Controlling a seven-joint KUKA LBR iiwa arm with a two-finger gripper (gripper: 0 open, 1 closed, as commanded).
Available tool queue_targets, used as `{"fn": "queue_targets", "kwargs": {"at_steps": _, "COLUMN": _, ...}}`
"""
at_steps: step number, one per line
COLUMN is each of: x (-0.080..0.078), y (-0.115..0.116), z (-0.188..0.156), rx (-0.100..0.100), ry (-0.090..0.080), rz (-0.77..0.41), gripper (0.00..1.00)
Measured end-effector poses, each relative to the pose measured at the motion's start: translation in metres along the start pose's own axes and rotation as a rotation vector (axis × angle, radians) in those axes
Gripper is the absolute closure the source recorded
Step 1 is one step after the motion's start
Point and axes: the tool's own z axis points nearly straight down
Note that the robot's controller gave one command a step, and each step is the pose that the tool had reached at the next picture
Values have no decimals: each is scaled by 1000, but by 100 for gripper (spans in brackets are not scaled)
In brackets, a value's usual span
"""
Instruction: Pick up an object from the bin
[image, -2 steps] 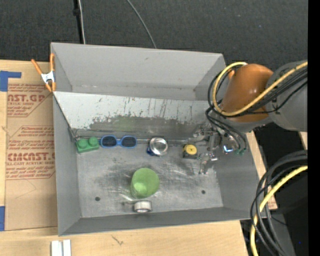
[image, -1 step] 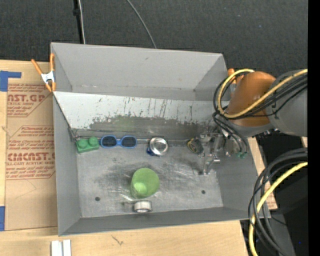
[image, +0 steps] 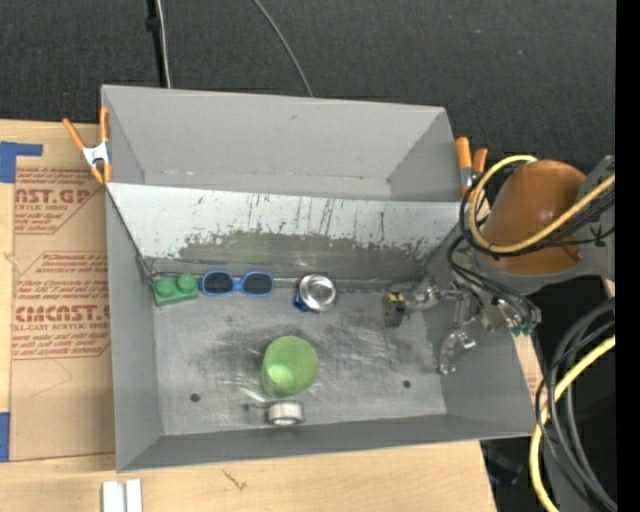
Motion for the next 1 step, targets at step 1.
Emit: {"fn": "queue_targets", "kwargs": {"at_steps": 1, "x": -22, "y": 11, "z": -9, "rx": 0, "ry": -3, "rz": 310, "gripper": 0}}
